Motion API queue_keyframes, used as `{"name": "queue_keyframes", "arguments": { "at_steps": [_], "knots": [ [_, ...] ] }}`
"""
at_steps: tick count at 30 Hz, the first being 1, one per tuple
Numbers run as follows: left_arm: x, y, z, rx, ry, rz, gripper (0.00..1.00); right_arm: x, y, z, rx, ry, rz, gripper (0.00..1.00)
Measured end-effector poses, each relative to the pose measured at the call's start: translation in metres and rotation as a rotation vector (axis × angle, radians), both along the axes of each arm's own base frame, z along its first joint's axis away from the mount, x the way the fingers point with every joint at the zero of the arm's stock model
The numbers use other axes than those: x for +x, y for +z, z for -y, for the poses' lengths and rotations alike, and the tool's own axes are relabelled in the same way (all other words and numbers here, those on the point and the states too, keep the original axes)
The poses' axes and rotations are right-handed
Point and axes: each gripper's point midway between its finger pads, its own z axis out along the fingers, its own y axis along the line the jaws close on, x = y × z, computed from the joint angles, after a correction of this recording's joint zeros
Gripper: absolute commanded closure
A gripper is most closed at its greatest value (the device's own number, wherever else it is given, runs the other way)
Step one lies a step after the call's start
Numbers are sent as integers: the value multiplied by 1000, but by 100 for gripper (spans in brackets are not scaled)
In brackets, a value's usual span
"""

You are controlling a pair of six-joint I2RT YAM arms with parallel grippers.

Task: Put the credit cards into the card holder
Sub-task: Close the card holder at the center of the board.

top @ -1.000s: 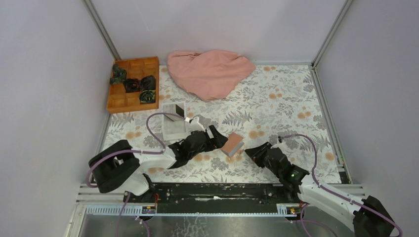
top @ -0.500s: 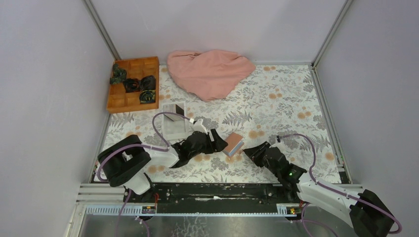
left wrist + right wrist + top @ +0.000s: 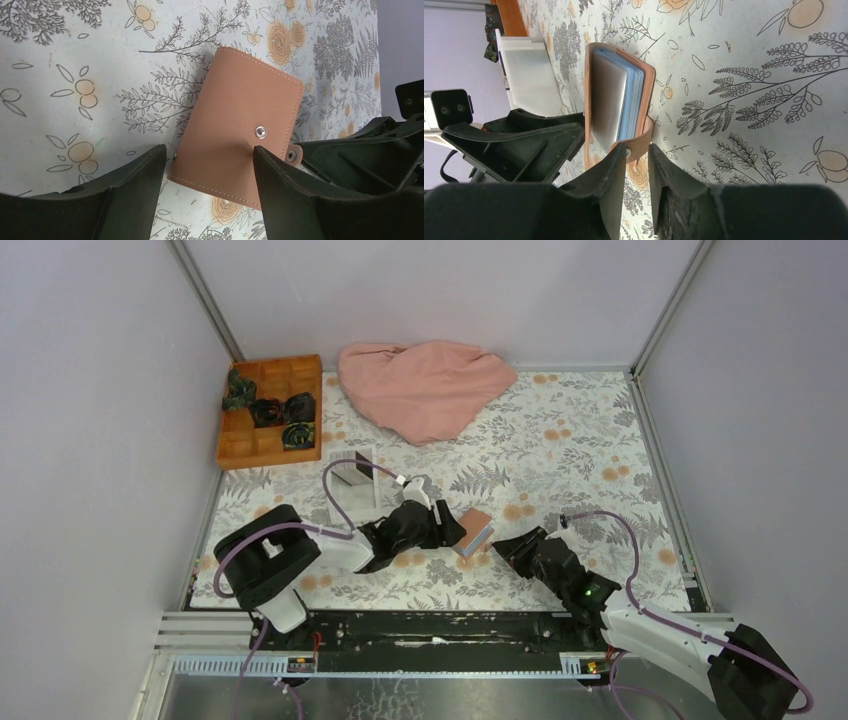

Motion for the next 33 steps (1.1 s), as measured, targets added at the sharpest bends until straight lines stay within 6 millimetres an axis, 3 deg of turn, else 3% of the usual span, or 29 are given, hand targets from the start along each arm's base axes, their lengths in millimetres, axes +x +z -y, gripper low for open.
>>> {"name": "queue_keyframes", "arguments": {
  "at_steps": [23, 33],
  "knots": [
    [-5, -7, 16, 14, -58, -15, 45, 2, -12, -4, -16, -4, -30, 70],
    [-13, -8, 27, 39, -79, -31, 47, 9, -5, -5, 3, -24, 1, 70]
  ]
}}
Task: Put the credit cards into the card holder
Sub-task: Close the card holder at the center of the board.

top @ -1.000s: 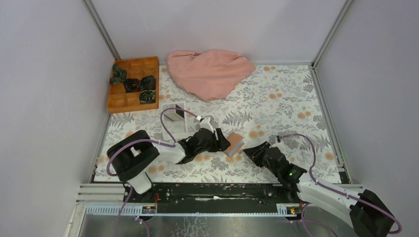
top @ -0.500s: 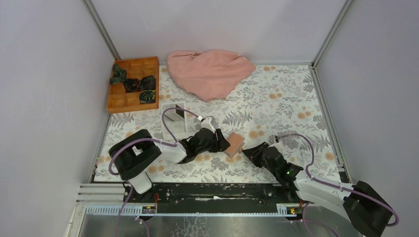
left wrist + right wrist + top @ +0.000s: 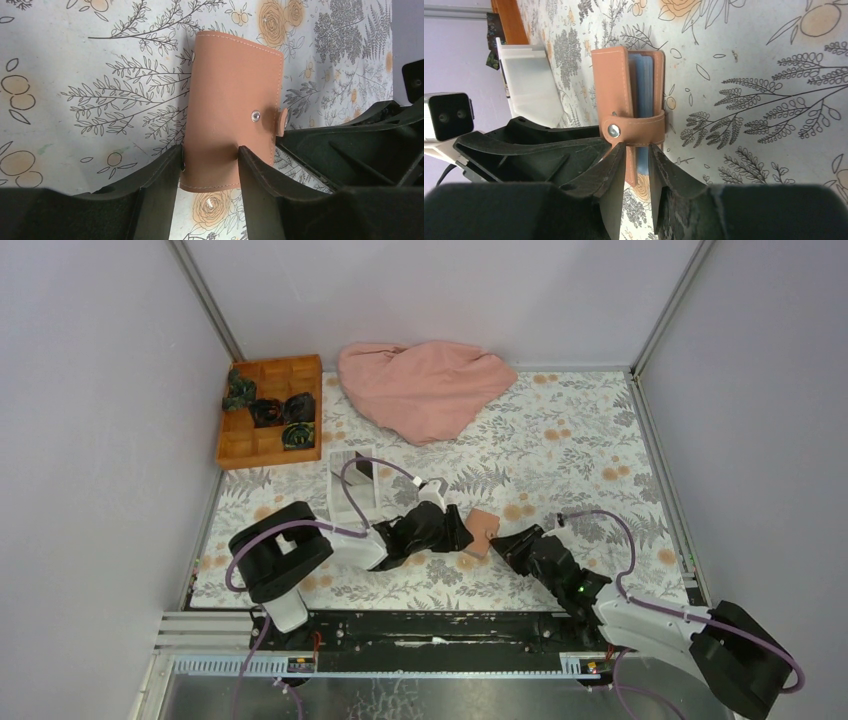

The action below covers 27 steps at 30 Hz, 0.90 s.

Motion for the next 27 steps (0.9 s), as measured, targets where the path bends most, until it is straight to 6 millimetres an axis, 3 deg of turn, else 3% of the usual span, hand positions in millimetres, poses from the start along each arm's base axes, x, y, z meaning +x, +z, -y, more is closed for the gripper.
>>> {"name": "queue_keyframes", "arguments": {
  "at_steps": [13, 18, 27],
  "knots": [
    [1, -1, 10, 74, 11, -15, 48, 2, 8, 2, 11, -15, 24, 69],
    [3, -3, 8, 103, 33, -27, 48, -1, 9, 9, -1, -24, 26, 63],
    [6, -5, 7, 158, 54, -45, 48, -7, -10, 27, -91, -61, -23, 55]
  ]
}}
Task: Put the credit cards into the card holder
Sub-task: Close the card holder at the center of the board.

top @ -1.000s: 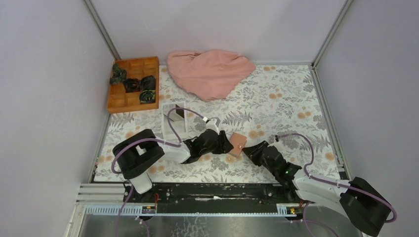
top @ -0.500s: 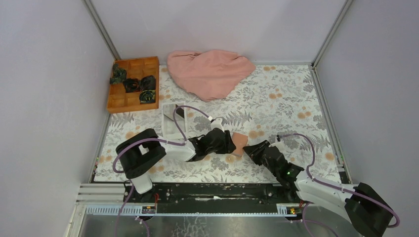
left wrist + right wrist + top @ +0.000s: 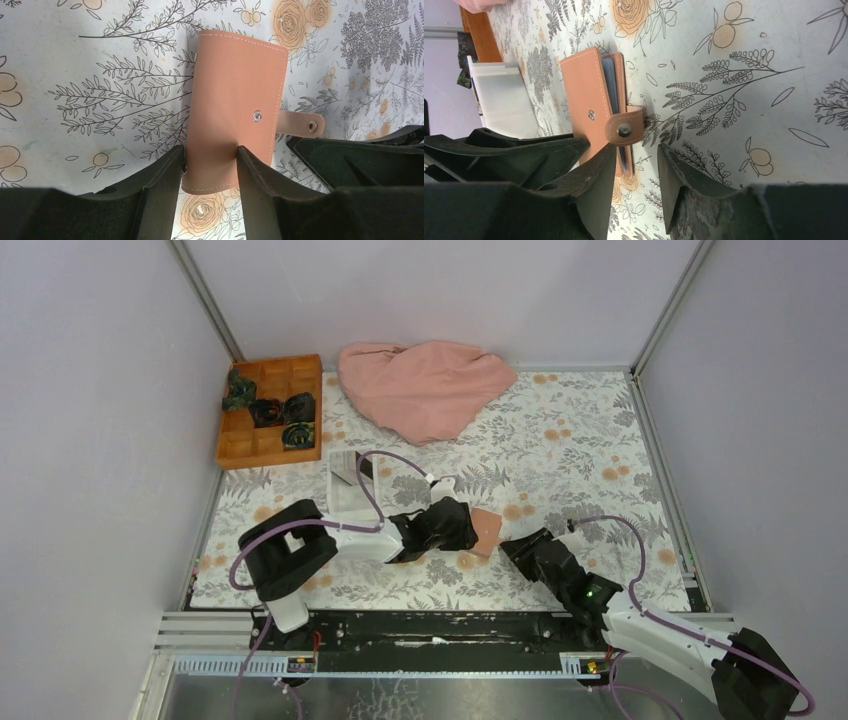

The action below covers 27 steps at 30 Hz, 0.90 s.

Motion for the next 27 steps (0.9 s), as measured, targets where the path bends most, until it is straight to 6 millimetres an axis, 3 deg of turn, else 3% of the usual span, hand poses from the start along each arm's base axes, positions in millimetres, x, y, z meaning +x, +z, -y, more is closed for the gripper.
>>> {"name": "queue_keyframes", "arguments": {
  "at_steps": [17, 27],
  "knots": [
    [5, -2, -2, 22, 26, 5, 51, -3, -1, 0, -19, 20, 2, 55],
    [27, -3, -15, 26, 90, 8, 51, -7, -2, -3, -28, 49, 2, 56]
  ]
}}
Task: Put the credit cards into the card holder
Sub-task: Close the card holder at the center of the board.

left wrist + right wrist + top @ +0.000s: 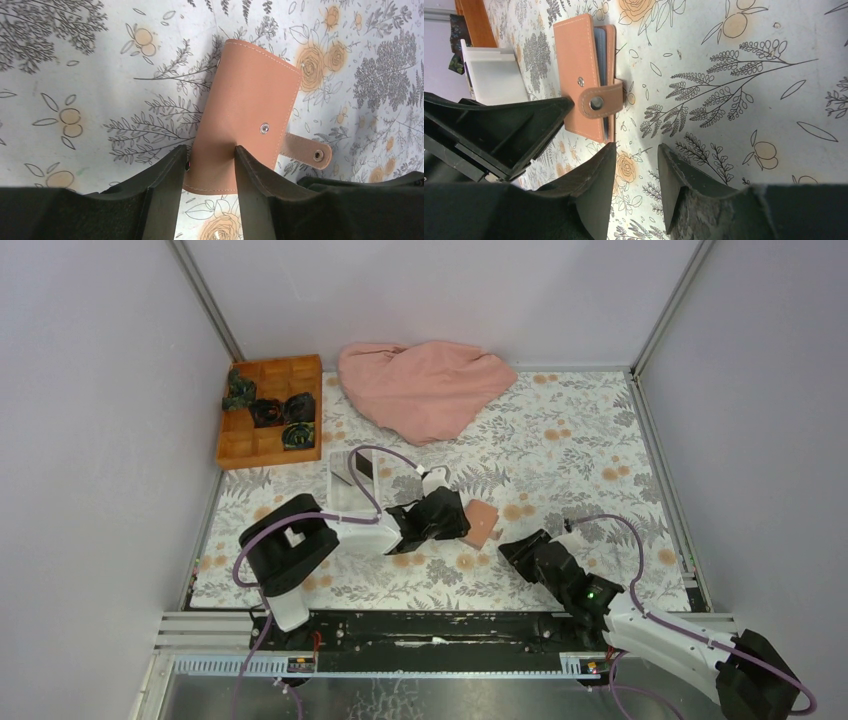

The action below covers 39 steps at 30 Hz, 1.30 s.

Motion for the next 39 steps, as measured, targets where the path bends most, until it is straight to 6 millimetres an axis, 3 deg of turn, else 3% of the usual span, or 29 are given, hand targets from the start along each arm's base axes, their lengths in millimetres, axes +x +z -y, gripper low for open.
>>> {"name": "queue_keyframes", "arguments": {
  "at_steps": [39],
  "knots": [
    [6, -1, -8, -30, 26, 14, 53, 31, -5, 1, -12, -150, 23, 63]
  ]
}}
